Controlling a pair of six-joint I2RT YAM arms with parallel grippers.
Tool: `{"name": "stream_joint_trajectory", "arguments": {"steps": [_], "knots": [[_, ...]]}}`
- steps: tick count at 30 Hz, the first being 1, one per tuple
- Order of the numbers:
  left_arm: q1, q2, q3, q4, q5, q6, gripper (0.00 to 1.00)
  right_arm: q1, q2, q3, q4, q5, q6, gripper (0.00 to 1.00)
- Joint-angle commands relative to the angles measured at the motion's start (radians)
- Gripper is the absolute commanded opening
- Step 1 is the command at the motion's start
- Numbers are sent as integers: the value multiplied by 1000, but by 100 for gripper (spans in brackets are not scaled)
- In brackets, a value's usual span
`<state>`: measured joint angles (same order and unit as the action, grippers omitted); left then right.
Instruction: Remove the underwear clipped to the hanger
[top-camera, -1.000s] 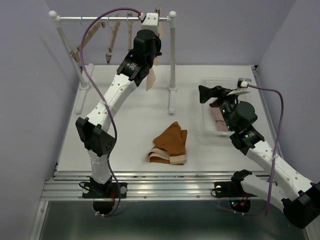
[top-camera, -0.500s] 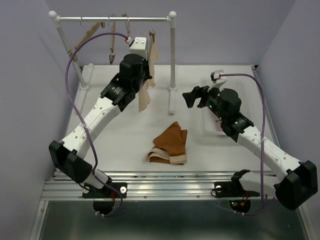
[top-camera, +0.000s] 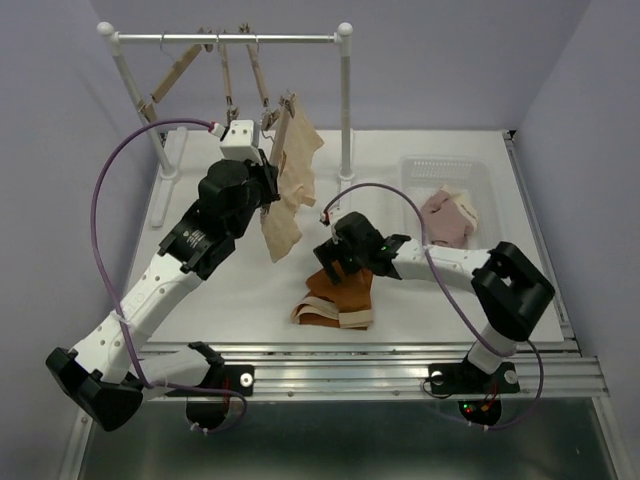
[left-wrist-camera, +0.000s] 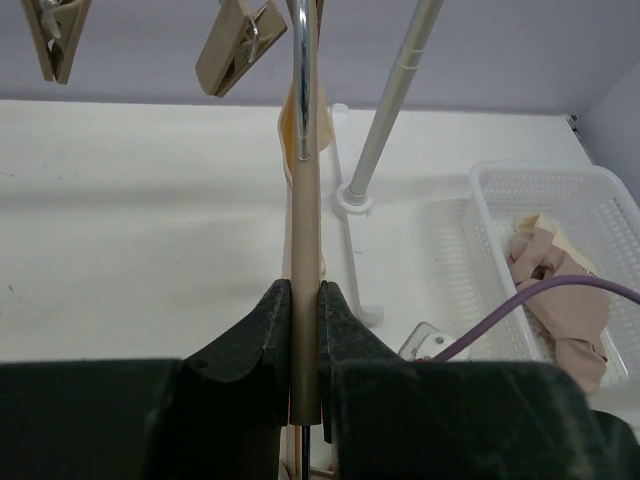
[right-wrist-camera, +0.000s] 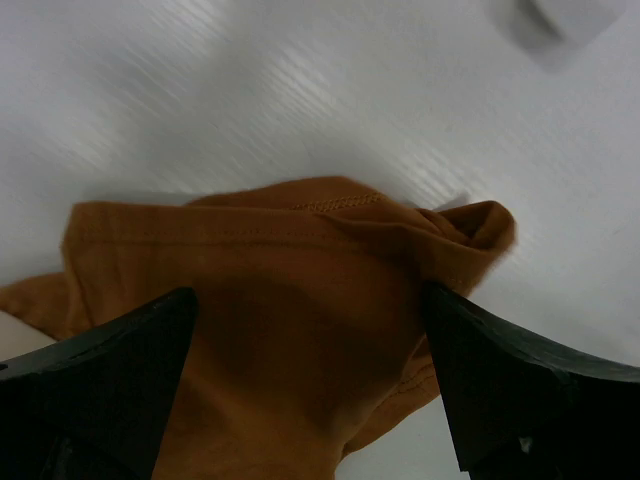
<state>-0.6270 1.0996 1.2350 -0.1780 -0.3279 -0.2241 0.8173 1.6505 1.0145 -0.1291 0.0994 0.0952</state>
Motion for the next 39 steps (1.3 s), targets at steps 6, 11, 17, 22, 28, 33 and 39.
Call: {"name": "stream_joint_trajectory", "arguments": {"steps": [6, 11, 17, 22, 28, 33, 39], "knots": [[-4, -73, -43, 49, -57, -41, 0, 29, 53, 3, -150, 217, 141, 30], [-5, -95, -60, 67, -42, -12, 0, 29, -141, 28, -103, 351, 176, 1], [-4, -125, -111, 107, 53, 8, 0, -105, -365, 127, -58, 636, 178, 1], [-5, -138, -131, 114, 140, 20, 0, -236, -417, 191, -56, 723, 126, 1], [-7, -170, -167, 110, 214, 26, 0, -333, -417, 176, -72, 757, 100, 6], [-13, -167, -183, 104, 323, 49, 0, -343, -367, 203, -150, 654, 181, 100], [-57, -161, -219, 80, 576, 153, 0, -343, -409, 239, -101, 93, -90, 100]]}}
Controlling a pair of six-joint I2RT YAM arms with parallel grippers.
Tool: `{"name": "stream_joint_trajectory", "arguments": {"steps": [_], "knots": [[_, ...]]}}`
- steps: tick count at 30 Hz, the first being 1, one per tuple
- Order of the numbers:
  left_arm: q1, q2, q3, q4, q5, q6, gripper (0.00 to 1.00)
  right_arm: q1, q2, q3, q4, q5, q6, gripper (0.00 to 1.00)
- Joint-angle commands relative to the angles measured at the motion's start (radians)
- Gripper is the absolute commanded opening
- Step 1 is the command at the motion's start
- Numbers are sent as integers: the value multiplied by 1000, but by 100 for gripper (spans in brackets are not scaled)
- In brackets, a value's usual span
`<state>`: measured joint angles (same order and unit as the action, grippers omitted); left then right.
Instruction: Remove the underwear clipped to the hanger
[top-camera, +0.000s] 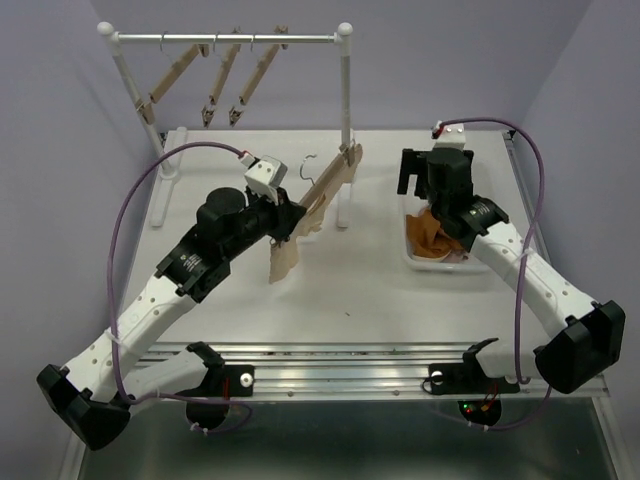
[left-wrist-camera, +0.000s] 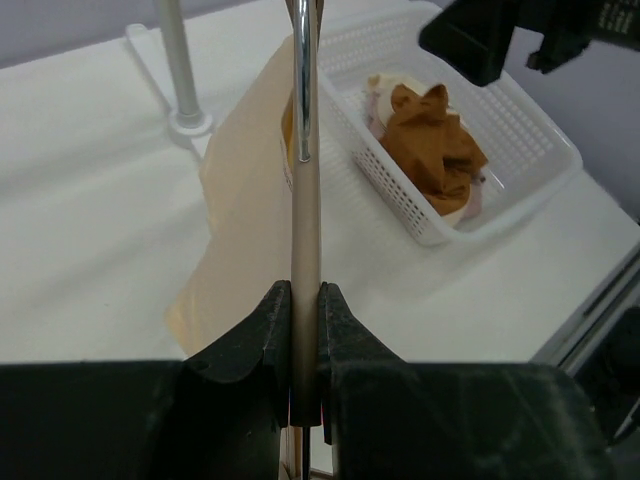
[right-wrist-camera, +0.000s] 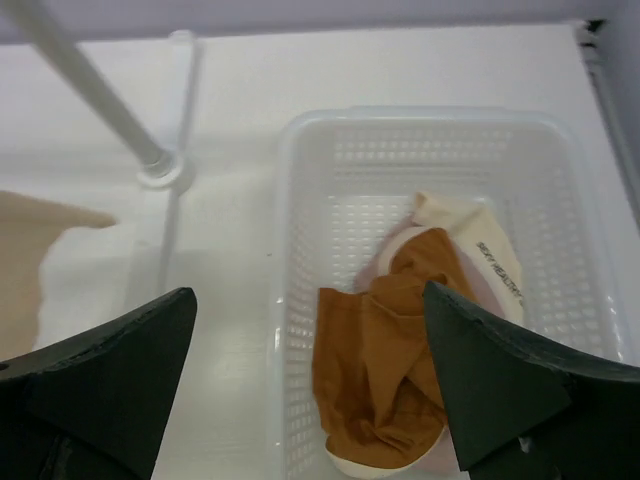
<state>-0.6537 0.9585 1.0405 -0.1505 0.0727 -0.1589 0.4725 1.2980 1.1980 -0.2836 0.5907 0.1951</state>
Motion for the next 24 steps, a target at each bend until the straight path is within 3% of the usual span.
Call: {"name": "stream_joint_trajectory", "arguments": {"steps": [1, 2, 4, 6, 9, 10, 13, 16, 24], "knots": [[-35, -24, -33, 27, 182, 99, 0, 2, -66, 61, 49, -482, -253, 100], [-38, -36, -34, 10, 182, 125, 0, 2, -75, 87, 29, -647, -376, 100], [-38, -64, -37, -40, 165, 149, 0, 2, -83, 110, -67, -836, -524, 100], [-38, -81, -45, -73, 173, 180, 0, 2, -82, 120, -138, -945, -765, 100], [-38, -99, -40, -136, 190, 237, 0, 2, -4, 205, -404, -1092, -1025, 100], [-38, -101, -40, -144, 208, 249, 0, 2, 30, 298, -571, -1118, -1068, 100], [-40, -109, -42, -167, 237, 305, 0, 2, 153, 463, -847, -1203, -1289, 100], [-41, -98, -23, -219, 245, 346, 0, 2, 210, 524, -1006, -1204, -1399, 100], [-41, -63, 38, -307, 269, 453, 0, 2, 184, 528, -1016, -1259, -1477, 100]]}}
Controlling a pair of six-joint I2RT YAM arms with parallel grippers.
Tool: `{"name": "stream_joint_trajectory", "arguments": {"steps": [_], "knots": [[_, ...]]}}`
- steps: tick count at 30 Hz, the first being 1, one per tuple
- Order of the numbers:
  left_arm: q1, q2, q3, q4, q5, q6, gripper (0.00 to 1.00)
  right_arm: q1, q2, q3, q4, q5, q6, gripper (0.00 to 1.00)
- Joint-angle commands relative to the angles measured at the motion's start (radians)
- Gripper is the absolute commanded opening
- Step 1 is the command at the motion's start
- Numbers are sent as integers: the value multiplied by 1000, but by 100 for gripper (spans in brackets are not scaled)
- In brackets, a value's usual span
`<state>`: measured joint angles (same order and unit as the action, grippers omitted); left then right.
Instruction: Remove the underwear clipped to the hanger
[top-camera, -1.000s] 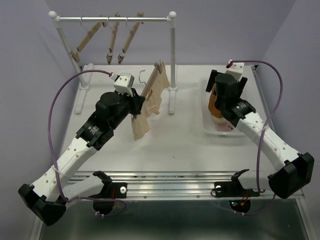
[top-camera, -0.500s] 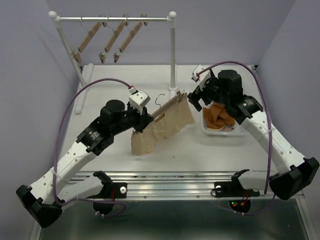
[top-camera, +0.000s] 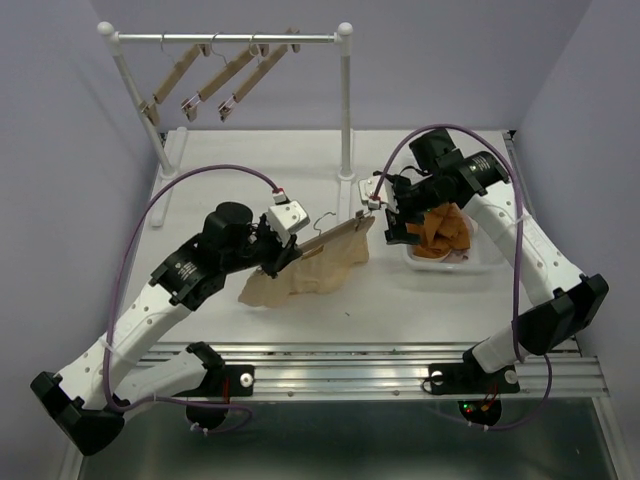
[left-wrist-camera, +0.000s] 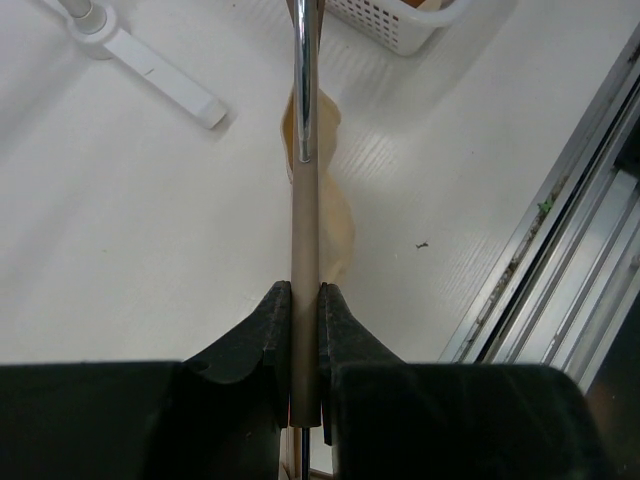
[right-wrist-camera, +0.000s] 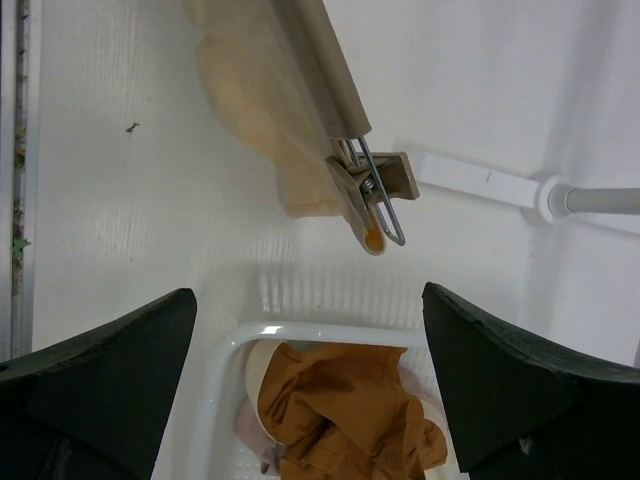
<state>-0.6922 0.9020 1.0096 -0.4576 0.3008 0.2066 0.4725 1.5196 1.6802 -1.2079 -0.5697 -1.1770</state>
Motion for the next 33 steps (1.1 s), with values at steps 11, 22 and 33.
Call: {"name": "stream_joint_trajectory", "arguments": {"steps": [11, 22, 33], "knots": [[-4, -20, 66, -9, 101, 122, 0, 21, -10, 32, 80, -170, 57, 100], [-4, -46, 61, 5, 113, 119, 0, 61, 36, 26, 51, -133, 42, 100], [-4, -44, 58, 13, 103, 111, 0, 80, 65, 59, 18, -70, 66, 1]]}}
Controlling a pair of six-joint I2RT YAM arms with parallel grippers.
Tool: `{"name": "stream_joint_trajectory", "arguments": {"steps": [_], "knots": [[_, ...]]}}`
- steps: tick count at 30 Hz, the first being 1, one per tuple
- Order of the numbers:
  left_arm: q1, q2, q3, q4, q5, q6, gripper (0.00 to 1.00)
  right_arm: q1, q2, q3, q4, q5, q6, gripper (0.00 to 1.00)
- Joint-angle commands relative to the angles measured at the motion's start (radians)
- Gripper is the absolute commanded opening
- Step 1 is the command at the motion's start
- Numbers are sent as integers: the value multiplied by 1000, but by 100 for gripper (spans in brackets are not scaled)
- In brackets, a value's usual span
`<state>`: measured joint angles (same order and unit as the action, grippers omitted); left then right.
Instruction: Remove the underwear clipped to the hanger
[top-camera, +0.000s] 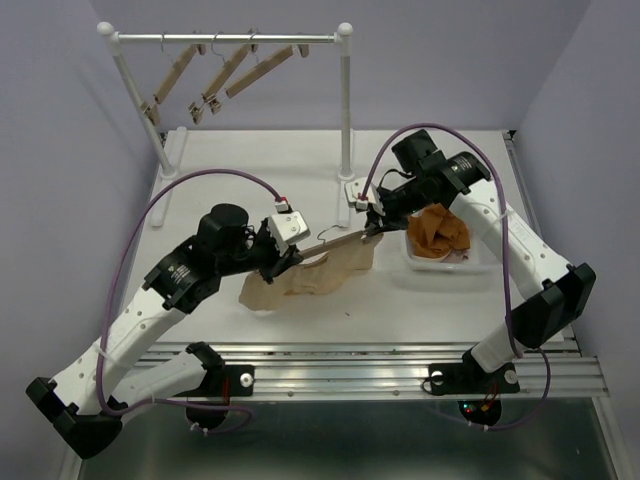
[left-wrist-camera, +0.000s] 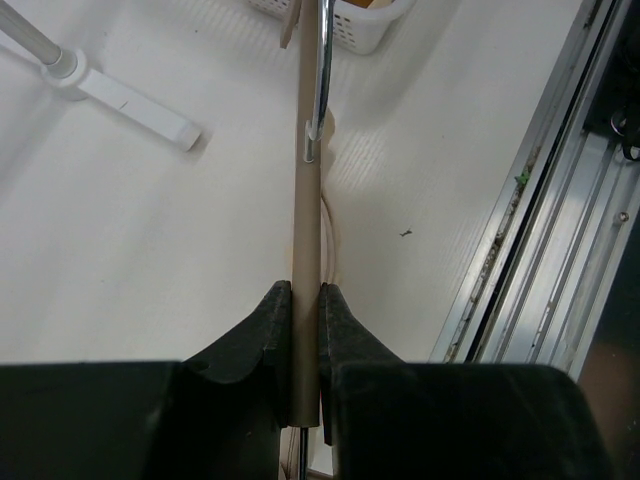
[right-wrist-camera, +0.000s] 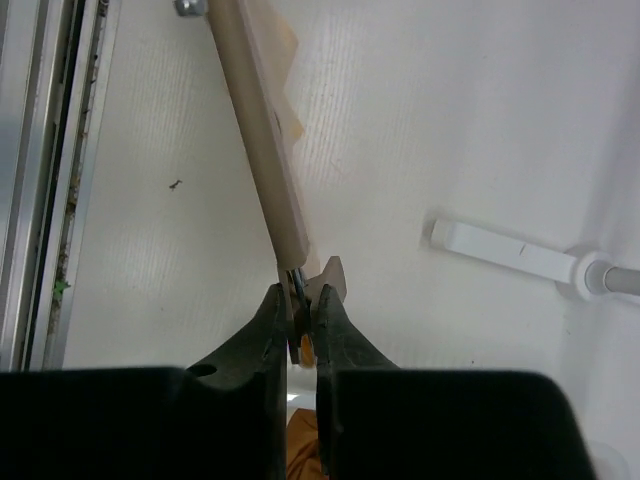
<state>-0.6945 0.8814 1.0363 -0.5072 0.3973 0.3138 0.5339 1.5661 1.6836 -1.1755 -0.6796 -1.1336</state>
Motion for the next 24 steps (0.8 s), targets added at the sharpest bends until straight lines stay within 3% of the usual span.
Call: {"name": "stream_joint_trajectory", "arguments": {"steps": [1, 10, 11, 12, 13, 14, 19, 24], "knots": [[-2, -25, 31, 62, 3, 2, 0, 18, 25, 65, -22, 46, 37, 1], [-2, -18, 28, 73, 0, -2, 0, 18, 32, 77, -27, 72, 47, 1], [-2, -13, 27, 76, 0, -5, 0, 18, 23, 62, 37, 78, 78, 14], [-2, -10, 25, 79, -5, -5, 0, 18, 11, 44, 83, 103, 110, 42], [-2, -4, 22, 91, -23, -19, 0, 18, -20, 3, 155, 121, 144, 96], [-2, -1, 19, 99, -35, -28, 0, 18, -35, -16, 192, 121, 167, 100], [-2, 14, -21, 206, -100, -136, 0, 18, -109, -88, 413, 253, 382, 100], [0, 22, -100, 404, -215, -378, 0, 18, -178, -148, 658, 457, 615, 100]]}}
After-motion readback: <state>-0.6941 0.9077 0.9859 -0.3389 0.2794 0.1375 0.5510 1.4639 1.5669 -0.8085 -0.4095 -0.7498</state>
